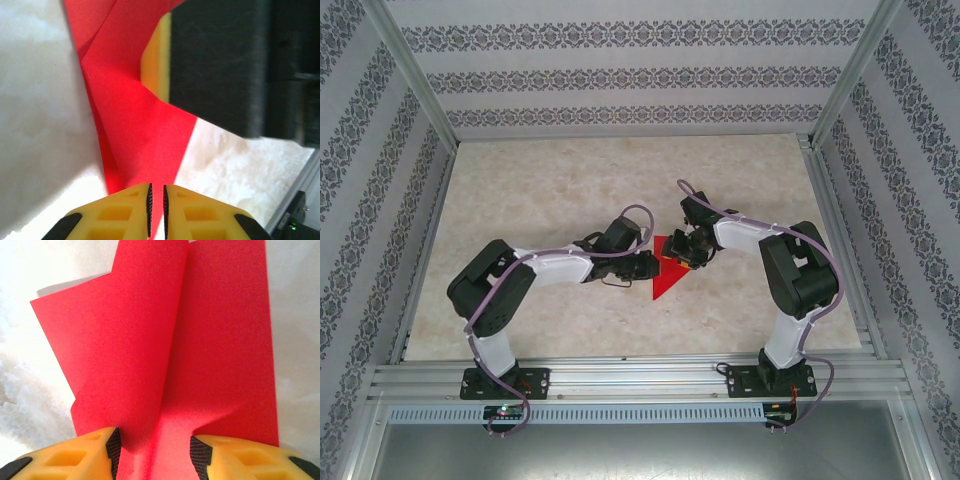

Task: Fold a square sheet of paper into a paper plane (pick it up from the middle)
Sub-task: Fourth fold the wing at the center of the table.

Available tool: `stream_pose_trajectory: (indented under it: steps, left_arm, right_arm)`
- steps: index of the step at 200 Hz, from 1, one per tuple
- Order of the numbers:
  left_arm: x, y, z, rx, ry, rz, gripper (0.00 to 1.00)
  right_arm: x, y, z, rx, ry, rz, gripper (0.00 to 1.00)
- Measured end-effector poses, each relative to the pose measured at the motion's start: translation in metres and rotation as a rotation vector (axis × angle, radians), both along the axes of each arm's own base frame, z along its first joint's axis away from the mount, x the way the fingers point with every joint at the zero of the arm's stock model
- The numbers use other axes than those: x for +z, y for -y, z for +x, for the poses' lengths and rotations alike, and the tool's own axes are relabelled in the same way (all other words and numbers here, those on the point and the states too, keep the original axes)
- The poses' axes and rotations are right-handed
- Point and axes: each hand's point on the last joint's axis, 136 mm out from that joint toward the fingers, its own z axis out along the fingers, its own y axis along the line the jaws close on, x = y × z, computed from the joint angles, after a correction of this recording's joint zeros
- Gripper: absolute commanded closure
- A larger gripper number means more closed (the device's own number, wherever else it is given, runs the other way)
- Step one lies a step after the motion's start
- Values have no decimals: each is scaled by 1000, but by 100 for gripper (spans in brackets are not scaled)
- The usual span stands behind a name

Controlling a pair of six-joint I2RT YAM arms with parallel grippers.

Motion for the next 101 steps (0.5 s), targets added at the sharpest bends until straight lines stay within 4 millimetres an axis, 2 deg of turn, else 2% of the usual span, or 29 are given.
stream_pose_trajectory:
  steps: [22,55,101]
  left_arm:
    - [3,-6,-6,26,-17,-16,77]
    - [-10,-14,-19,63,-77,-5,74]
    - [-11,-1,-35,47,-101,-5,74]
  right_arm:
    - [0,0,0,0,0,0,52]
    - [0,0,0,0,0,0,52]
    - [0,0,0,0,0,0,52]
